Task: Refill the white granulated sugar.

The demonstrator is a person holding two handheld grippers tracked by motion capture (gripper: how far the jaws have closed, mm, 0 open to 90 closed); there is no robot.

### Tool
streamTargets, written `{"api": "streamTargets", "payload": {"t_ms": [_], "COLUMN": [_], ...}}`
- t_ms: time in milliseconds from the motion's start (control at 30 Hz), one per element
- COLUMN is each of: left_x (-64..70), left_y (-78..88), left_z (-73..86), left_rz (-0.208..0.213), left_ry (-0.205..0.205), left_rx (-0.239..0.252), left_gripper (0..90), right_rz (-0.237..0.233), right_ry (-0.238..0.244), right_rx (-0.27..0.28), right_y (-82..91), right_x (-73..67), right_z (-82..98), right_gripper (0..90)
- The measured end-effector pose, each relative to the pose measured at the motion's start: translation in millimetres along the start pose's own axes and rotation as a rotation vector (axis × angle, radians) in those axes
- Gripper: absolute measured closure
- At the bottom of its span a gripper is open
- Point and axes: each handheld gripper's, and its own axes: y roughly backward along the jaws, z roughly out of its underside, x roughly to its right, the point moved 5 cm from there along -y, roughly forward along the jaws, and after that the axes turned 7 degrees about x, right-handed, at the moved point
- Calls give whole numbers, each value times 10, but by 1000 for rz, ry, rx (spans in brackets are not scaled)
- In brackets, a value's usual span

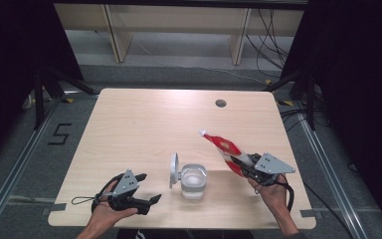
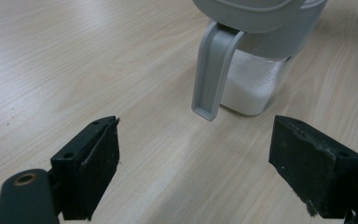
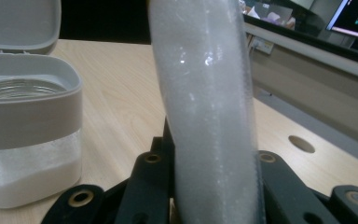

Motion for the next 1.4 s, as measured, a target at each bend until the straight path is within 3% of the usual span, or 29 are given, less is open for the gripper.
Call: {"api": "streamTargets", "payload": {"t_ms": [233, 267, 433, 467, 500, 533, 567, 600, 700, 767, 833, 867, 967, 1000, 1100, 1133, 1200, 1233, 1333, 1400], "left_x": [2, -9, -4, -3, -2, -3, -4, -4, -12, -10, -12, -10, -22, -21, -21, -22, -27, -24, -21, -22], "left_y": [1, 5, 4, 4, 7, 8, 8, 9, 13, 12, 13, 11, 17, 18, 21, 21, 21, 21, 21, 21], "left_z": [-3, -6, -3, -3, -4, -5, -5, -5, -6, -5, -6, -6, -12, -12, -13, -14, -16, -15, -13, -13], "left_rz": [0, 4, 3, 3, 1, 2, 2, 2, 5, 4, 5, 0, -1, -2, -6, -4, -1, -4, -6, -8], "left_ry": [1, -16, -1, -1, -1, -1, -1, -2, -10, -6, -6, -2, -21, -20, -19, -21, -29, -25, -19, -20], "left_rx": [3, 1, 1, 2, 1, 1, 1, 1, -3, -3, -3, 3, 3, 4, 2, 2, 1, 2, 1, 1], "left_gripper": [157, 157, 157, 157, 157, 157, 157, 157, 157, 158, 157, 157, 157, 157, 157, 157, 157, 157, 157, 157], "right_rz": [-8, -9, 5, 15, 12, 17, 20, 22, 35, 30, 33, 55, 52, 49, 49, 56, 65, 49, 62, 64], "right_ry": [-44, -50, -76, -113, -112, -160, -147, -167, -154, -172, -142, -144, -163, -128, -151, -179, -154, -184, -167, -190], "right_rx": [-14, -17, -1, 7, 13, 8, 8, -18, -9, -32, -25, -24, -41, -32, -56, -69, -42, -65, -69, -82], "right_y": [-75, -102, -118, -96, -92, -72, -58, -33, -11, 11, 16, 21, 33, 37, 69, 88, 88, 111, 155, 183], "right_x": [58, 67, 100, 97, 110, 95, 125, 103, 138, 115, 124, 117, 107, 133, 111, 89, 113, 94, 120, 108], "right_z": [132, 173, 201, 219, 228, 247, 257, 265, 268, 273, 265, 267, 269, 264, 268, 272, 272, 281, 291, 292], "right_gripper": [766, 767, 767, 767, 767, 767, 767, 767, 767, 767, 768, 768, 768, 768, 767, 767, 767, 767, 767, 767]}}
